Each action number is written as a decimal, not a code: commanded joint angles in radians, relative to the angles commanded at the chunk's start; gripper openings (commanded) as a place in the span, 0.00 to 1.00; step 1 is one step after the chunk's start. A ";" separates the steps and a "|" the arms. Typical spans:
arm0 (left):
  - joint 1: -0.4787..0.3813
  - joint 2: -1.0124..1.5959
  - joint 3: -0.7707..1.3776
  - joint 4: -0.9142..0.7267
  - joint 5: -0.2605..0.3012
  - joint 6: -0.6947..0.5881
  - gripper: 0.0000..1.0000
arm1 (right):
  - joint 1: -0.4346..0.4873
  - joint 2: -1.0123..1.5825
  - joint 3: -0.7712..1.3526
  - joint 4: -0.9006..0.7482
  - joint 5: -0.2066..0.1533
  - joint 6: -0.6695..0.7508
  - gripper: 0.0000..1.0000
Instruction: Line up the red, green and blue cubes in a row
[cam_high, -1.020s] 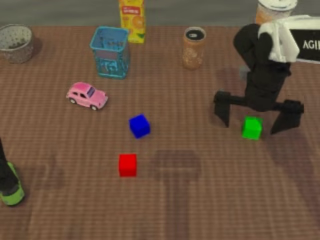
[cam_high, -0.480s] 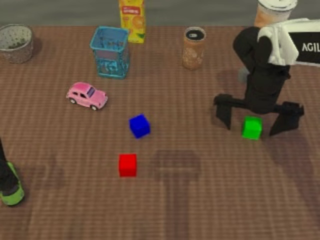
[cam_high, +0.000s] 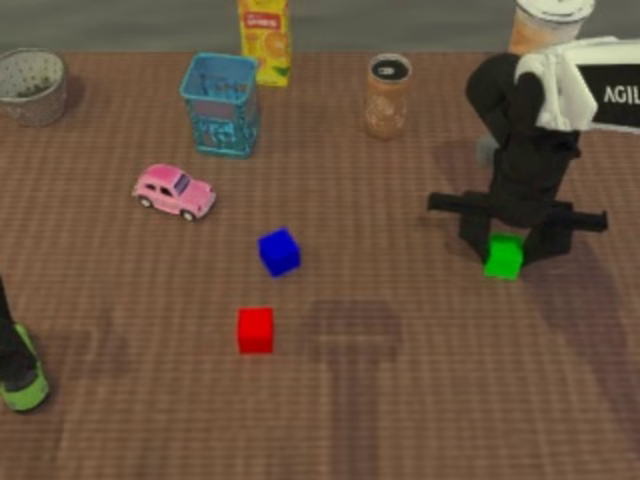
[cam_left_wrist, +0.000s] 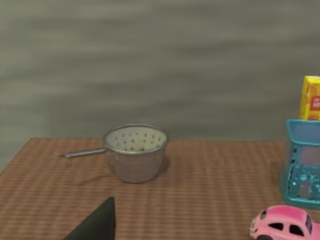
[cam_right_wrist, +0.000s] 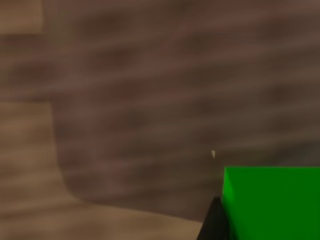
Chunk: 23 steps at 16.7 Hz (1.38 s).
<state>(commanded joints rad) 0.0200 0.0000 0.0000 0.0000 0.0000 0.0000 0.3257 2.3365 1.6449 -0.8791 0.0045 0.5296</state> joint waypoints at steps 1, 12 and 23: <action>0.000 0.000 0.000 0.000 0.000 0.000 1.00 | 0.000 0.000 0.000 0.000 0.000 0.000 0.02; 0.000 0.000 0.000 0.000 0.000 0.000 1.00 | -0.001 -0.026 0.018 -0.026 0.009 -0.006 0.00; 0.000 0.000 0.000 0.000 0.000 0.000 1.00 | 0.000 -0.106 0.142 -0.235 0.007 -0.006 0.00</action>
<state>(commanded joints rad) 0.0200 0.0000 0.0000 0.0000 0.0000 0.0000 0.3257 2.2309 1.7867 -1.1138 0.0119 0.5241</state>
